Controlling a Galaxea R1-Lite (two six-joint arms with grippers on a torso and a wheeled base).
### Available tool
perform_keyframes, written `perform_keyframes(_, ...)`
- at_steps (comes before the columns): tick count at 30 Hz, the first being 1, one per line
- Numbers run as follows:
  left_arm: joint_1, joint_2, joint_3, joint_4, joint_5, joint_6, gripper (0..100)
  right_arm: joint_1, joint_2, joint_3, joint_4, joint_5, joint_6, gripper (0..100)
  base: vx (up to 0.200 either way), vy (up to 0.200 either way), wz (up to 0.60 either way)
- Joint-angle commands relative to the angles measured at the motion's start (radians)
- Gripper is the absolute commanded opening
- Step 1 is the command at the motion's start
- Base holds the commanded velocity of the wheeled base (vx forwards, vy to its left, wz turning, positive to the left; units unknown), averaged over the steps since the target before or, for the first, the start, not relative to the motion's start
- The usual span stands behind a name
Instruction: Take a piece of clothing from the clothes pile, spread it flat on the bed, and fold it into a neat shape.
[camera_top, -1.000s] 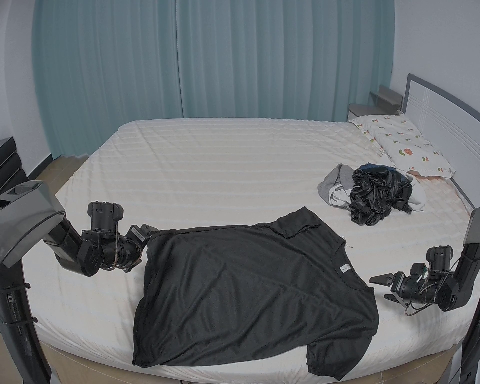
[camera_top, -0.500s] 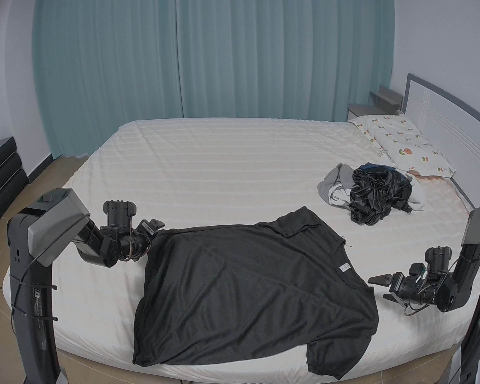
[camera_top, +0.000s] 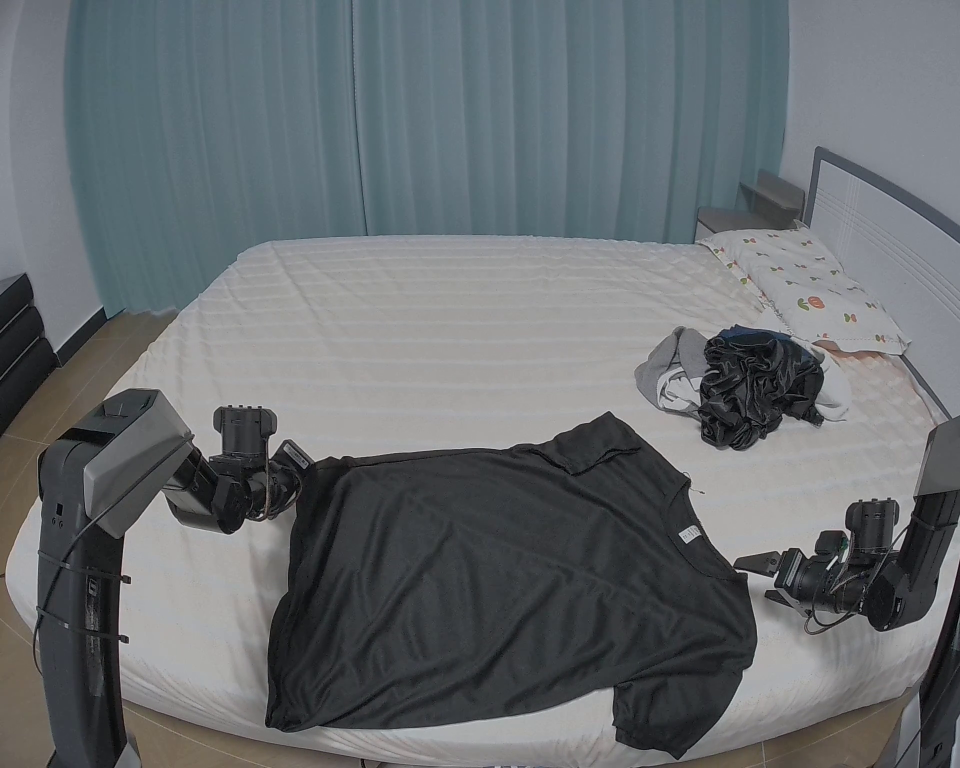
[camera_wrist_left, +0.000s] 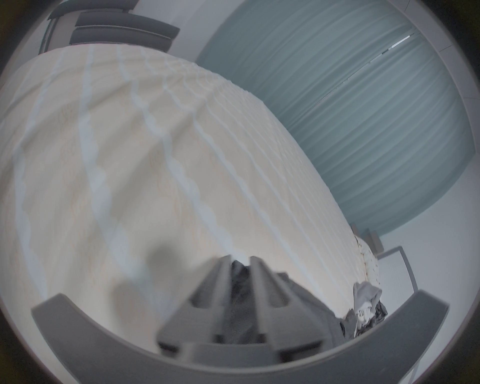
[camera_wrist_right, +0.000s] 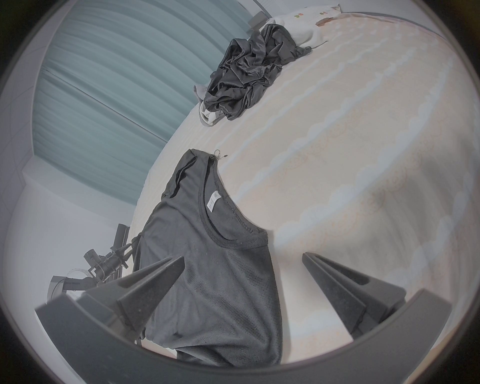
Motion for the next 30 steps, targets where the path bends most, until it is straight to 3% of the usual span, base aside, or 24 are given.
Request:
perform_keyframes(1, 0.037, 0.022, -0.062, 0.001, 0.010, -0.004, 0, 0.002, 0.007, 0.001, 0.000, 0.000, 0.001, 100, 0.000, 0.000, 0.00)
perform_keyframes(15, 0.069, 0.139, -0.352, 0.073, 0.015, 0.047, 0, 0.002, 0.008, -0.002, 0.000, 0.000, 0.001, 100, 0.000, 0.000, 0.00)
perform_keyframes(30, 0.091, 0.206, -0.487, 0.093, 0.056, 0.058, 0, 0.006, 0.013, -0.003, -0.002, 0.000, 0.001, 100, 0.000, 0.000, 0.00)
